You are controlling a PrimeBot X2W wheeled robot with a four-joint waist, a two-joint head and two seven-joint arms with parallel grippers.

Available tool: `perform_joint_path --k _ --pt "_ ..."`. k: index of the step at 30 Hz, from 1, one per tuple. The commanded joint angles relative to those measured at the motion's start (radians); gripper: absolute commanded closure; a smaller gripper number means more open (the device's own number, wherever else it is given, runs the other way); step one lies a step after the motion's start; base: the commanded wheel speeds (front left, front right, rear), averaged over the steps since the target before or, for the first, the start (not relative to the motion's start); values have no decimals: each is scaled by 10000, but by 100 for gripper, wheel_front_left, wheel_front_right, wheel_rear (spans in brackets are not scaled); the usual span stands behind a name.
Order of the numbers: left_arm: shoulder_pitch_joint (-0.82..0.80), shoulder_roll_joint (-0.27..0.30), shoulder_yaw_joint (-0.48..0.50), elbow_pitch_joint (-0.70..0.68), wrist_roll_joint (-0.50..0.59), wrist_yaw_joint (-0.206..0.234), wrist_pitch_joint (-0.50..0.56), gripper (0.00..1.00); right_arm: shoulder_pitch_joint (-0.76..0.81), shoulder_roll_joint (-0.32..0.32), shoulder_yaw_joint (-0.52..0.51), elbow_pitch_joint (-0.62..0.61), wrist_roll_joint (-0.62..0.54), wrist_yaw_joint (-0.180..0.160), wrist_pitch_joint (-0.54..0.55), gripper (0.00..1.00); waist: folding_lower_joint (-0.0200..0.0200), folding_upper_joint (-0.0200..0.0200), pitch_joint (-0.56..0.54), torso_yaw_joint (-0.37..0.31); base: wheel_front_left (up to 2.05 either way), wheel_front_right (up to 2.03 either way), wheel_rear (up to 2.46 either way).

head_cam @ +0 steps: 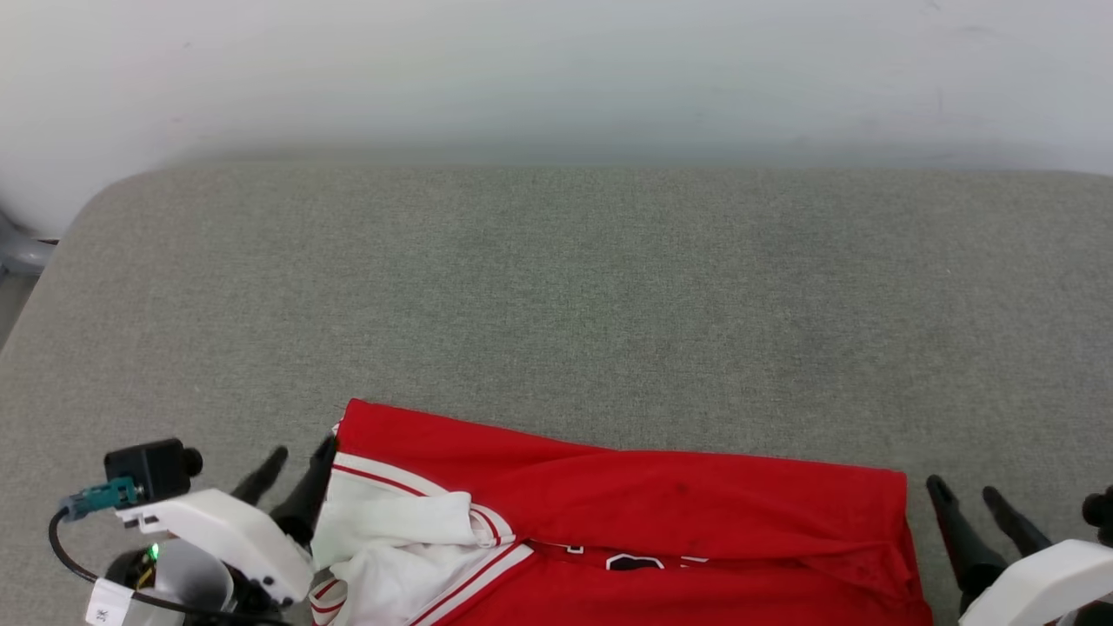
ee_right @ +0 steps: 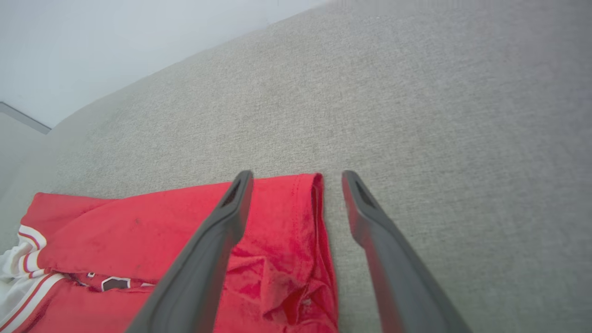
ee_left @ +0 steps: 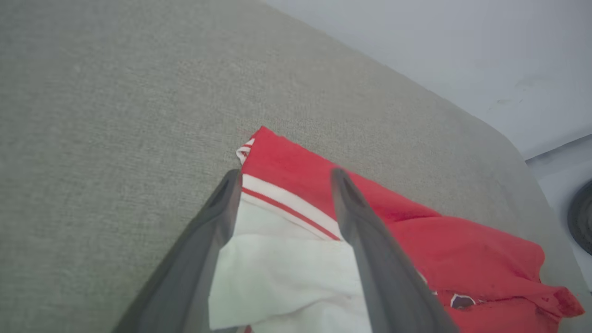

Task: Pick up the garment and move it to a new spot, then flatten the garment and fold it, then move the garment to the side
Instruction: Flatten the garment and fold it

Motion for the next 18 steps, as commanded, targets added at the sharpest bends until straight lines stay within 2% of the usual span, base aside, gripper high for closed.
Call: perform_joint_path --k 1,10,18 --pt "-198 -14 59 -89 291 123 -334 0 -75 -53 -85 -136 -78 -4 14 0 1 0 -32 5 0 0 0" --pt "-781 -267 -139 -855 2285 672 -2422 0 -385 -311 -483 -543 -742 -5 610 0 1 0 -13 9 0 0 0" --pt "-455 -669 59 -1726 3932 1461 -2982 0 -221 -759 -216 -159 -891 -5 2109 0 1 0 205 233 0 0 0"
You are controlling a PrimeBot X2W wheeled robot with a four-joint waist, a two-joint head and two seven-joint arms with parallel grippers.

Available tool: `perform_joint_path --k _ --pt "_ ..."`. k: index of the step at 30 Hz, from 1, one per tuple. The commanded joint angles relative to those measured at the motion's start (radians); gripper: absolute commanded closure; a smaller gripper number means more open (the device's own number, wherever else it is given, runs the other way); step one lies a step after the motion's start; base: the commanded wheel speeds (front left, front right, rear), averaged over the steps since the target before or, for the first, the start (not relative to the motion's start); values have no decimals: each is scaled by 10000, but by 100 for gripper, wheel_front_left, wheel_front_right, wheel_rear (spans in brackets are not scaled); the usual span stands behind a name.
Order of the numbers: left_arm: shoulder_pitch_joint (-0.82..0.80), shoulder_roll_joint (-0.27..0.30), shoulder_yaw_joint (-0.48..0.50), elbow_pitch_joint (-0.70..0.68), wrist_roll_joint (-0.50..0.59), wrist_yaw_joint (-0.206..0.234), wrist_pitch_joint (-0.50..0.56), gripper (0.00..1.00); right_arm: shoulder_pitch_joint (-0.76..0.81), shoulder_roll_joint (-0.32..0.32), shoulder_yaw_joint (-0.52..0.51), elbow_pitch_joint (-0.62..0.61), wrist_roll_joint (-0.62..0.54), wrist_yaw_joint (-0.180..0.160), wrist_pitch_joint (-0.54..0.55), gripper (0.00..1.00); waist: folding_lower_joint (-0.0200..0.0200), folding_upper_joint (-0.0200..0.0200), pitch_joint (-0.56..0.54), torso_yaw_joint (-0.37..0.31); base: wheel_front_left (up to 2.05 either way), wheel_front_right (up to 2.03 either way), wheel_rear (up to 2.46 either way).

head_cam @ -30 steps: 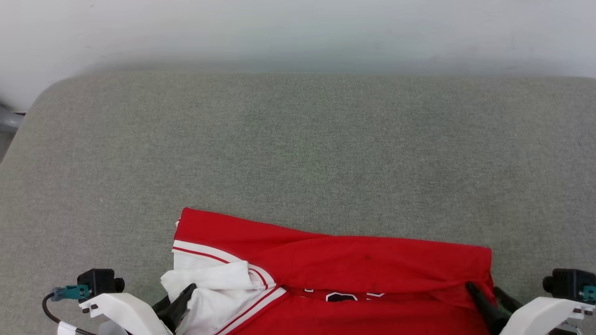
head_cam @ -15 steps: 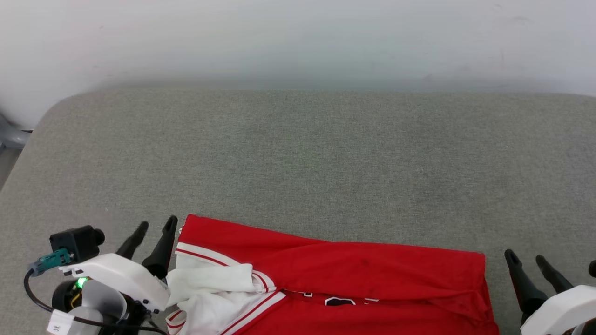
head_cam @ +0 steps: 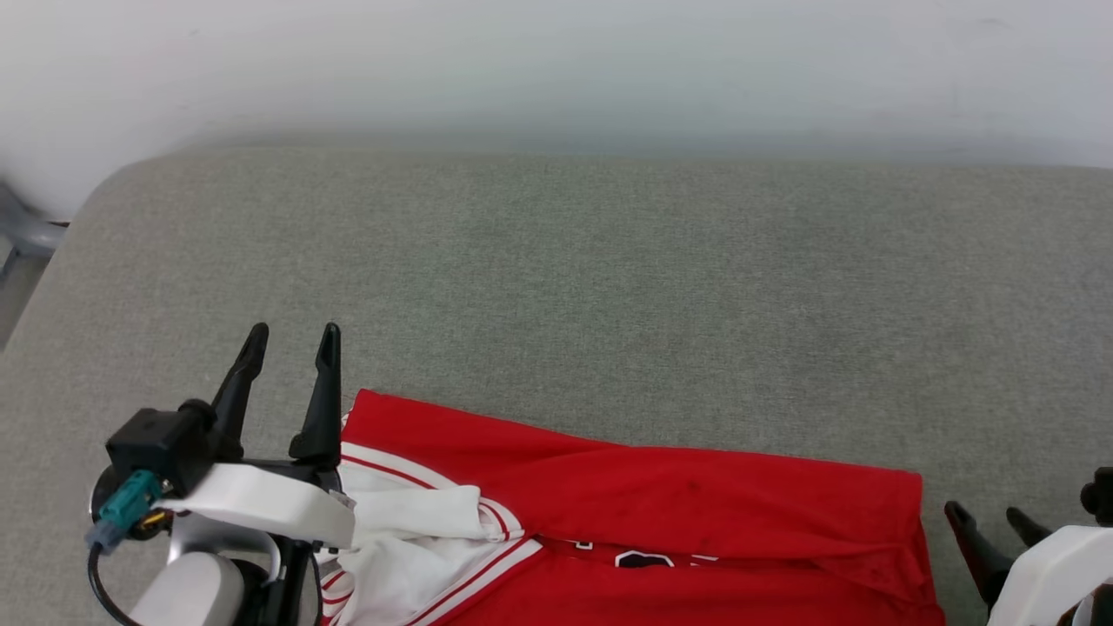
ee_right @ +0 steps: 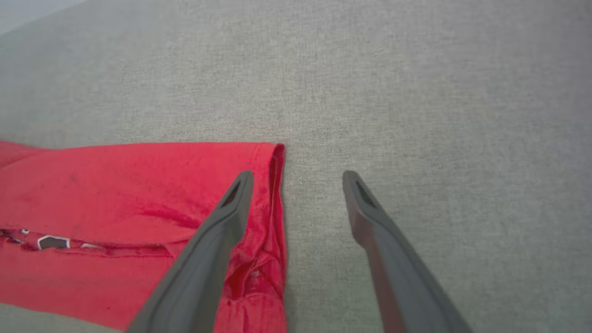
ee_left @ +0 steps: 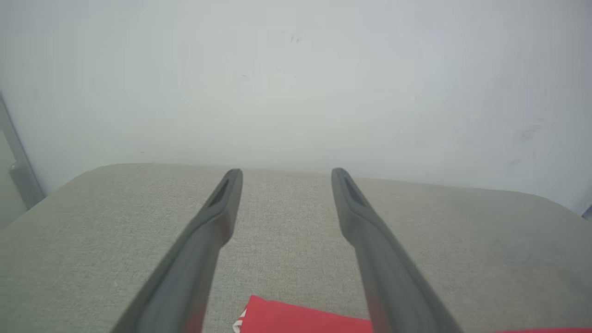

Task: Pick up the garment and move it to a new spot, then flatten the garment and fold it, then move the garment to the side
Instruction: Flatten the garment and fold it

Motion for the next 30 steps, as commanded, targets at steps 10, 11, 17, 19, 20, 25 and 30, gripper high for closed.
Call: perform_joint_path --k 10,11,17,19,20,25,30 --pt "630 -582 165 -833 1114 75 -83 0 -12 -10 716 1266 717 -5 1307 0 0 0 589 640 0 0 0" --pt "639 -621 159 -862 1170 34 -83 0 -38 -7 839 1432 789 -5 1409 0 0 0 633 685 0 0 0" --pt "554 -767 90 -798 1476 -148 -72 0 -170 66 1377 2203 1303 12 2017 93 0 0 734 849 0 0 0" --pt "536 -787 84 -724 1564 -178 -71 0 -272 12 1442 2160 1374 14 2013 100 0 0 709 841 0 0 0" --pt "534 -818 114 -716 1593 -204 -65 0 -314 -36 1430 2077 1391 12 1935 100 0 0 673 826 0 0 0" --pt "690 -771 147 -562 1774 -230 -66 0 -569 -338 1271 1589 1262 -4 1828 100 0 0 441 660 0 0 0" --pt "868 -722 124 -437 1893 -158 -64 0 -641 -484 849 1186 1184 -4 1966 100 0 0 98 436 0 0 0"
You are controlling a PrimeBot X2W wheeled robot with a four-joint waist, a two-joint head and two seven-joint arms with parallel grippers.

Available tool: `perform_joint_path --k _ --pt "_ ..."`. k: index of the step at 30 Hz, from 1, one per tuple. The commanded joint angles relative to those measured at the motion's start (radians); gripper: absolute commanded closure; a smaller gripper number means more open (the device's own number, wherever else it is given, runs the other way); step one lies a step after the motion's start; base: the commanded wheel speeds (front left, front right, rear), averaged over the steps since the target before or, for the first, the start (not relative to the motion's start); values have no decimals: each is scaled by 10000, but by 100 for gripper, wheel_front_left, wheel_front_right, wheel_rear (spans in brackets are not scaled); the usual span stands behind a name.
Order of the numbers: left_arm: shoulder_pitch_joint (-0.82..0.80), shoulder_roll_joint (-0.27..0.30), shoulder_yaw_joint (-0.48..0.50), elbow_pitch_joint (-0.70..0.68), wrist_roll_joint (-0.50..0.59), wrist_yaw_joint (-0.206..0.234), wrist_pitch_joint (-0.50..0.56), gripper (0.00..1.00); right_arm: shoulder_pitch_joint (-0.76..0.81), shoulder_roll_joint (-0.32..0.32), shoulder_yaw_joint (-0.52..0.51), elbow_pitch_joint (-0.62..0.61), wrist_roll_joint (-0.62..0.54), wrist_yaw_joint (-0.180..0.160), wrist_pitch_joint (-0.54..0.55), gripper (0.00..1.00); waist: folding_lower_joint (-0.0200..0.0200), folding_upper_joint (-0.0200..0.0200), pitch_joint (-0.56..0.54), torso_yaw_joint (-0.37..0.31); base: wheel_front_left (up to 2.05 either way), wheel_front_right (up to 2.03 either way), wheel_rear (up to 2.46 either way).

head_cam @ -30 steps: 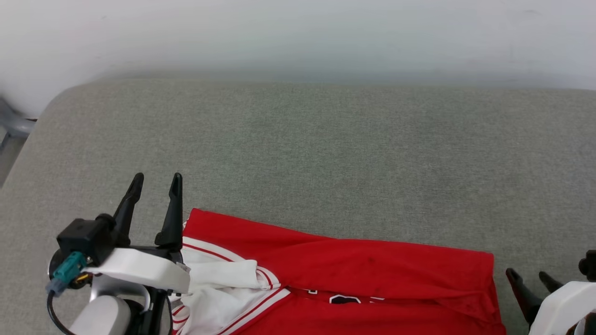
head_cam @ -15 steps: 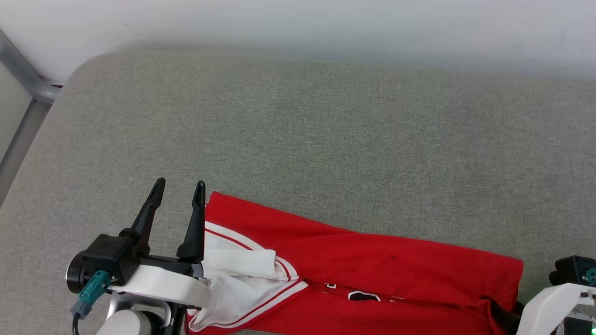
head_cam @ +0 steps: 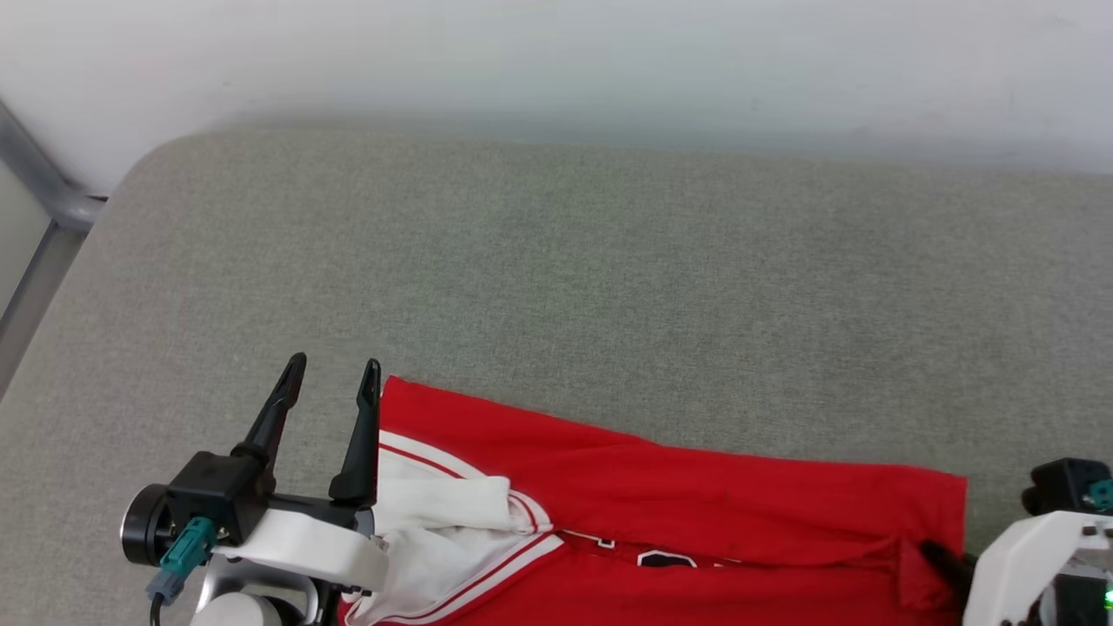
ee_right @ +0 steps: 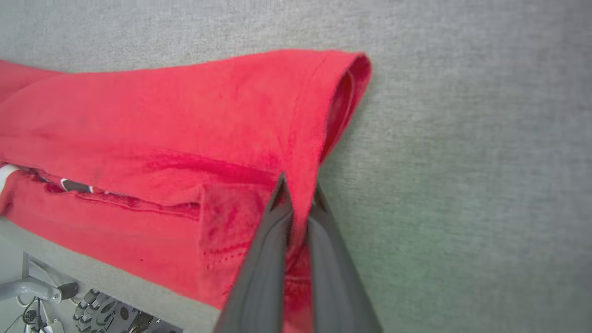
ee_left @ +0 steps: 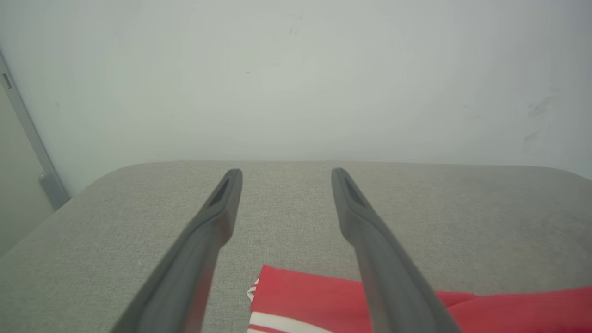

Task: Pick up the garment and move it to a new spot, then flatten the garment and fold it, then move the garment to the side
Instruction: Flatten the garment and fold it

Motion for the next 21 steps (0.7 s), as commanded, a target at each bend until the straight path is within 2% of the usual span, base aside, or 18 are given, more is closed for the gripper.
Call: perform_joint_path --k 1,10,14,18,19,21 --pt "107 7 -12 18 41 29 -20 0 -54 -65 -139 -87 -69 -4 25 100 -1 -1 -138 -101 0 0 0" --pt "301 41 -76 65 122 213 11 0 103 -18 -2504 -463 -412 -6 579 100 -1 -1 -498 -347 0 0 0" --pt "302 -12 -106 54 65 226 9 0 -41 247 -3328 -505 -290 -6 1091 100 -1 -1 -476 -414 0 0 0" --pt "243 -48 -150 111 56 197 6 0 -330 989 -4103 -296 491 -4 2583 100 -1 -1 -464 -426 0 0 0" --pt "210 -77 -199 141 67 172 6 0 -517 1282 -4465 -192 1208 -4 3540 100 -1 -1 -469 -385 0 0 0" --pt "165 -89 -227 175 69 146 5 0 -651 1431 -4669 -131 1896 -4 4221 100 -1 -1 -478 -335 0 0 0"
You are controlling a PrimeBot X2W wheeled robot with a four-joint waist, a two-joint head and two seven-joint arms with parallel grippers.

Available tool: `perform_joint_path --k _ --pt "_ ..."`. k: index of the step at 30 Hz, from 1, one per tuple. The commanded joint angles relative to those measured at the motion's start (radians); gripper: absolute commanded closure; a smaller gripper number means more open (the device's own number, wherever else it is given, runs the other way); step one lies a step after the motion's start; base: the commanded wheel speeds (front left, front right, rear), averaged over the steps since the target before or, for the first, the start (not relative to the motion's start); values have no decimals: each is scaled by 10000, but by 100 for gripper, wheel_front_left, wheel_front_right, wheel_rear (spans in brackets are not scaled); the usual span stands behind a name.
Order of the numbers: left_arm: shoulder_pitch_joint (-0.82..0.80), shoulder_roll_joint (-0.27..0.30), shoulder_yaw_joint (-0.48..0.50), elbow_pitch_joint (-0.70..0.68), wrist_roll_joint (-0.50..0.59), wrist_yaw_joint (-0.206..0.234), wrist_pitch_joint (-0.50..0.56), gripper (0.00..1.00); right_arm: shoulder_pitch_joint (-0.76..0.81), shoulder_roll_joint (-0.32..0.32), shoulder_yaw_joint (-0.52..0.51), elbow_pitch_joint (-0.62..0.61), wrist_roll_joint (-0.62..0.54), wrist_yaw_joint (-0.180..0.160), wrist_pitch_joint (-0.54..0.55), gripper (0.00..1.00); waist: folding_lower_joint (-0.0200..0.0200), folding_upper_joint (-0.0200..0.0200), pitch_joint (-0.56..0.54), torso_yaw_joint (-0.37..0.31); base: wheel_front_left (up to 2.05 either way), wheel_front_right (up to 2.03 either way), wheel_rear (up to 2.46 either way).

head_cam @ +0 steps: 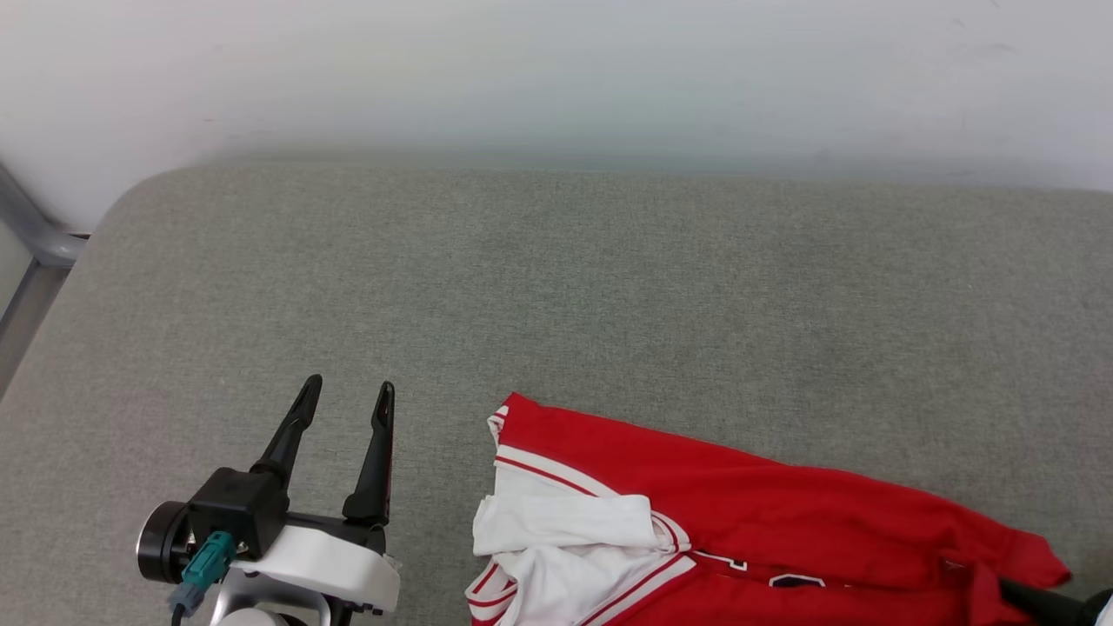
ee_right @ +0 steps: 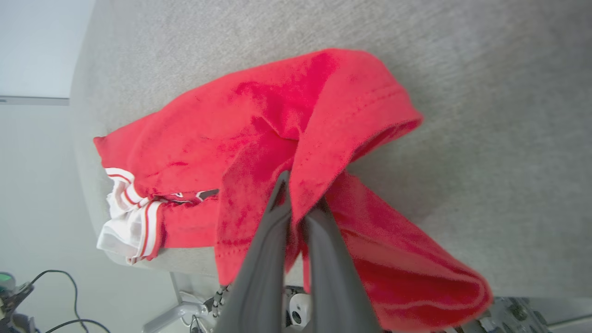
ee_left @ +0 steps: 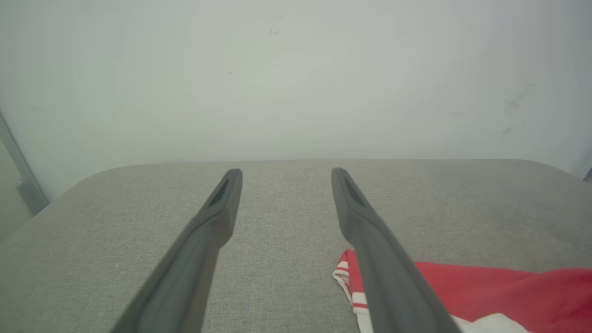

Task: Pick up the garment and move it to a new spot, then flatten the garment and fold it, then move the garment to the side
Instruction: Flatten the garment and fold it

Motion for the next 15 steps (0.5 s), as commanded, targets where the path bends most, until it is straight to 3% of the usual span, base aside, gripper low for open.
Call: perform_joint_path --k 1,4,8,15 --pt "-80 -39 -17 49 -19 -37 2 0 -266 97 -128 118 741 -4 569 100 0 -1 -15 62 0 0 0" --pt "-113 -66 -67 86 -34 -60 2 0 -501 131 87 944 2739 -4 1104 100 0 -1 -26 171 0 0 0" --pt "-171 -92 -139 116 -46 -85 11 0 -748 110 1059 1721 4937 -4 964 100 0 -1 -11 344 0 0 0" --pt "-353 -143 -227 99 -40 -136 9 0 -1069 112 3366 1939 6894 -4 -111 100 0 -1 153 683 0 0 0"
